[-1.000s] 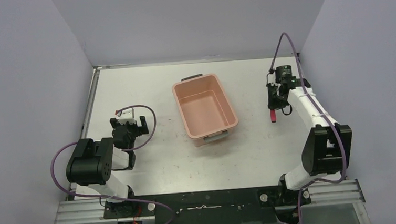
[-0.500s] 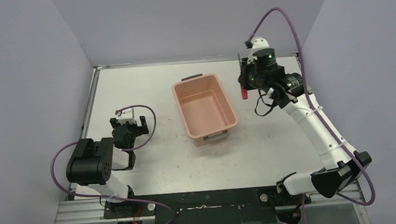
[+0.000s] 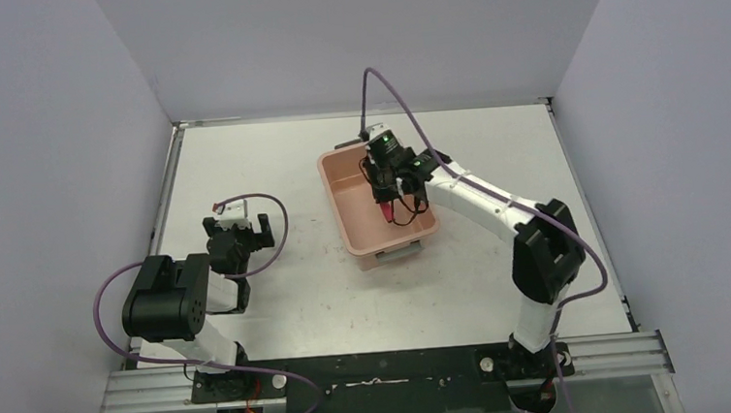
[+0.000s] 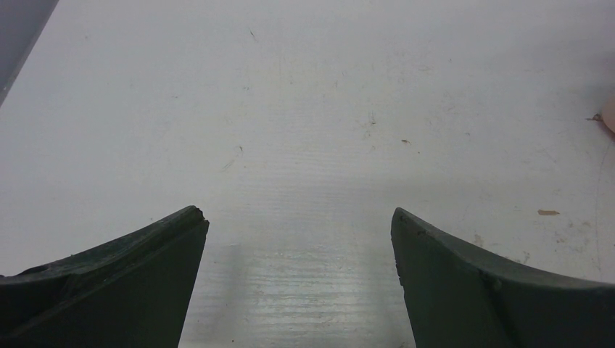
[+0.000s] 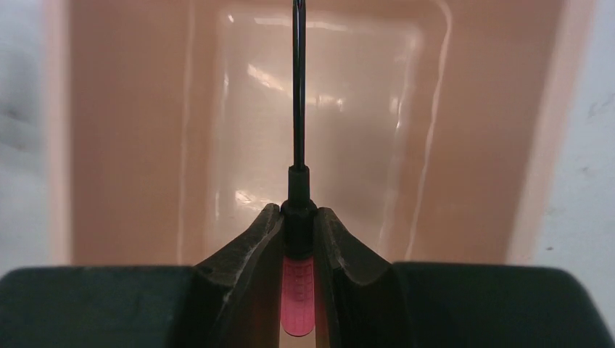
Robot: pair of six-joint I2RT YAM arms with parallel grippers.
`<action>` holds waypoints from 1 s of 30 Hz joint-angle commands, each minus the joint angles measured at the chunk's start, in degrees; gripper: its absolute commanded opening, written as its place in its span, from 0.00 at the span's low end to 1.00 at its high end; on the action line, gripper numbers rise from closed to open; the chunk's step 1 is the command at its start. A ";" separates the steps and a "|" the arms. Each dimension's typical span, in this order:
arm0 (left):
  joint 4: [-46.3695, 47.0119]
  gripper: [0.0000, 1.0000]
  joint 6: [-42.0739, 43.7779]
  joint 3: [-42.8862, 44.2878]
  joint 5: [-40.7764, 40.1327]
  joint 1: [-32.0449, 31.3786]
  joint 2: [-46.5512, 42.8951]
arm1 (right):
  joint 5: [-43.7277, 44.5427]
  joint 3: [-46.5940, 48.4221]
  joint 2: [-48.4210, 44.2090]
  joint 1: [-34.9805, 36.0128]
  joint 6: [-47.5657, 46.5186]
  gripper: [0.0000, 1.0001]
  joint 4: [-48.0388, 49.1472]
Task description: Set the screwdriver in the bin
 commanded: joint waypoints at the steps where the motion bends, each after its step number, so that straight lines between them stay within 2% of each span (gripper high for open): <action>1: 2.91 0.97 0.19 0.39 0.59 0.28 -0.69 | -2.36 -2.91 5.93 0.11 1.71 0.00 4.56; 7: 2.84 0.97 0.26 0.38 0.58 0.28 -0.62 | -2.74 -4.32 14.82 0.04 3.27 0.00 6.46; 8: 2.84 0.97 0.24 0.39 0.59 0.28 -0.69 | -2.83 -4.65 15.44 0.02 3.64 0.03 6.80; 9: 2.83 0.97 0.19 0.39 0.57 0.28 -0.64 | -3.11 -4.95 15.74 0.06 3.86 0.10 7.06; 14: 2.83 0.97 0.22 0.39 0.58 0.28 -0.63 | -1.54 -4.33 13.78 0.17 4.20 0.70 5.92; 17: 2.82 0.97 0.25 0.39 0.58 0.28 -0.65 | -1.14 -2.64 10.67 0.18 3.62 0.91 4.31; 19: 2.86 0.97 0.19 0.39 0.57 0.28 -0.70 | -1.13 -1.22 8.27 0.22 3.10 1.00 3.23; 24: 2.79 0.97 0.26 0.39 0.54 0.28 -0.68 | -1.78 2.44 0.78 0.19 0.66 1.00 1.76; 26: 2.81 0.97 0.24 0.39 0.59 0.28 -0.62 | 0.59 3.25 -2.95 -0.24 -0.90 1.00 1.42; 30: 2.87 0.97 0.23 0.37 0.51 0.28 -0.68 | 7.77 -2.50 -12.94 -3.27 -3.64 1.00 6.15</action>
